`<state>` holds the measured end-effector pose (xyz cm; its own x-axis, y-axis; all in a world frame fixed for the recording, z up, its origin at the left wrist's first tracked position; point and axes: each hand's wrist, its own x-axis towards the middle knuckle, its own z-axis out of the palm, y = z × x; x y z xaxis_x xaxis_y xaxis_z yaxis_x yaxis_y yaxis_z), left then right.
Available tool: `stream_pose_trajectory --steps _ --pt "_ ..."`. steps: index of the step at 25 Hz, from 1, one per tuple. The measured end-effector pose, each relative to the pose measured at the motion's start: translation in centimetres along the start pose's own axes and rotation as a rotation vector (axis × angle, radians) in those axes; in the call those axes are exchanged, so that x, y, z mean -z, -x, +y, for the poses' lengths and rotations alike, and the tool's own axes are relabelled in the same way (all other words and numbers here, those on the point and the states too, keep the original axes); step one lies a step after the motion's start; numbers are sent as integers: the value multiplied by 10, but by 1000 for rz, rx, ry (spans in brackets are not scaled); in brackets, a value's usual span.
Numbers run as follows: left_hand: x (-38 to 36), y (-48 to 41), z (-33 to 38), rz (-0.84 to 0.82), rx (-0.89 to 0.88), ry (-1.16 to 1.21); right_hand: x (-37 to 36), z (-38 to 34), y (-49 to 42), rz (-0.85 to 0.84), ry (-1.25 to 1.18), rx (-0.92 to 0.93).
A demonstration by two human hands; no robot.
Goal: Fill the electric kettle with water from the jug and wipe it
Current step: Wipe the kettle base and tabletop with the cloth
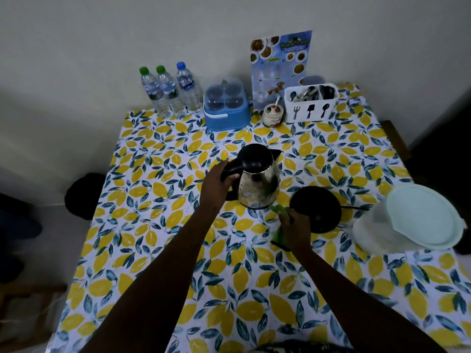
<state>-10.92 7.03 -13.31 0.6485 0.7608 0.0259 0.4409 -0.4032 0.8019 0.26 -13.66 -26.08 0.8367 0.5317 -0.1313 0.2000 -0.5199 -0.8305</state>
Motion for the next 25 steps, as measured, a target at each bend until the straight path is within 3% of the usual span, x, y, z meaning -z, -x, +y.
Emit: stream_pose_trajectory --steps 2,5,7,10,12,15,18,22,25 --pt "-2 0 -8 8 -2 -25 -13 10 3 -1 263 -10" --pt "-17 24 -32 52 101 -37 -28 14 17 -32 620 183" --pt "-30 49 -70 -48 165 -157 -37 18 24 -112 746 247" --pt "-36 94 -131 -250 277 -486 -48 18 33 -147 738 206" --pt "-30 119 -155 -253 377 -602 -65 8 48 -196 757 308" --pt "-26 142 -199 -365 358 -759 -108 -26 48 -353 715 432" --pt "-19 146 -200 -462 308 -767 -129 -35 47 -391 736 534" --pt "-15 148 -176 -347 348 -624 -91 3 96 -493 749 783" --pt "-14 150 -178 -351 334 -619 -99 -5 76 -470 772 750"
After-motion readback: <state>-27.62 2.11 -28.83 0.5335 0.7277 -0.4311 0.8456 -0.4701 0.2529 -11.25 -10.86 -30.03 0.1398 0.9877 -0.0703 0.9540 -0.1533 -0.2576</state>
